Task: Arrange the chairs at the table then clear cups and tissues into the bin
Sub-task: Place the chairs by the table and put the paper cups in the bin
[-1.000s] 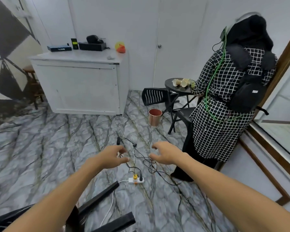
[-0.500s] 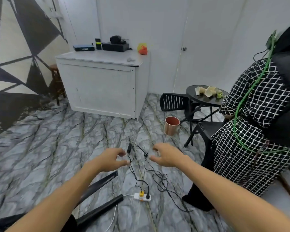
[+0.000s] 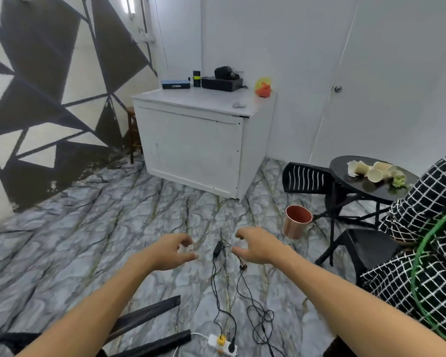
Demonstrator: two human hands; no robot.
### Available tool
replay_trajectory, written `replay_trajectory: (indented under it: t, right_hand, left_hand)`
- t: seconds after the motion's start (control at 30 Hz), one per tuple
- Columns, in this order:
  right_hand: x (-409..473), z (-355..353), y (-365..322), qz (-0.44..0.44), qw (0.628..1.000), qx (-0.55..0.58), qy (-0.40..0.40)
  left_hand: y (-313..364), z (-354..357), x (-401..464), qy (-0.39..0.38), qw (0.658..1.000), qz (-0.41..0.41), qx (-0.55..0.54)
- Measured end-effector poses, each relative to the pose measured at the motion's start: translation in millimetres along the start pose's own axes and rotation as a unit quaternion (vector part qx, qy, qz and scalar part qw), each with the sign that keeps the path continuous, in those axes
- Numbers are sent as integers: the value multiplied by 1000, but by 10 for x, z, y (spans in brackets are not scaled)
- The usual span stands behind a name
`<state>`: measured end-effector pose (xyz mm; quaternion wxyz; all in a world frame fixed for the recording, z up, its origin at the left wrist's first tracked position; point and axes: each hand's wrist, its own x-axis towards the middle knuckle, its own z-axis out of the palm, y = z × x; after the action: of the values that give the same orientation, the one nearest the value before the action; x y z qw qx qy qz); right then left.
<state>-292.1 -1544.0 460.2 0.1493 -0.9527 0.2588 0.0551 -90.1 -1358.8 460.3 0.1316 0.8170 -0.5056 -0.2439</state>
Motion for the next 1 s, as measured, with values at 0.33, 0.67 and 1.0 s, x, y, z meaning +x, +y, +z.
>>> replay_trajectory:
  t: [0.33, 0.67, 1.0]
  right_hand:
    - [1372, -289, 189, -77, 997, -26, -3]
    - [3304, -628, -174, -160, 986, -47, -22]
    - [4606, -842, -529, -224, 972, -55, -33]
  left_hand:
    - [-364, -415, 862, 46, 998, -49, -16]
    - [-1221, -1126, 1825, 75, 989, -113, -52]
    - [-1850, -1906, 2501, 93, 981, -166, -27]
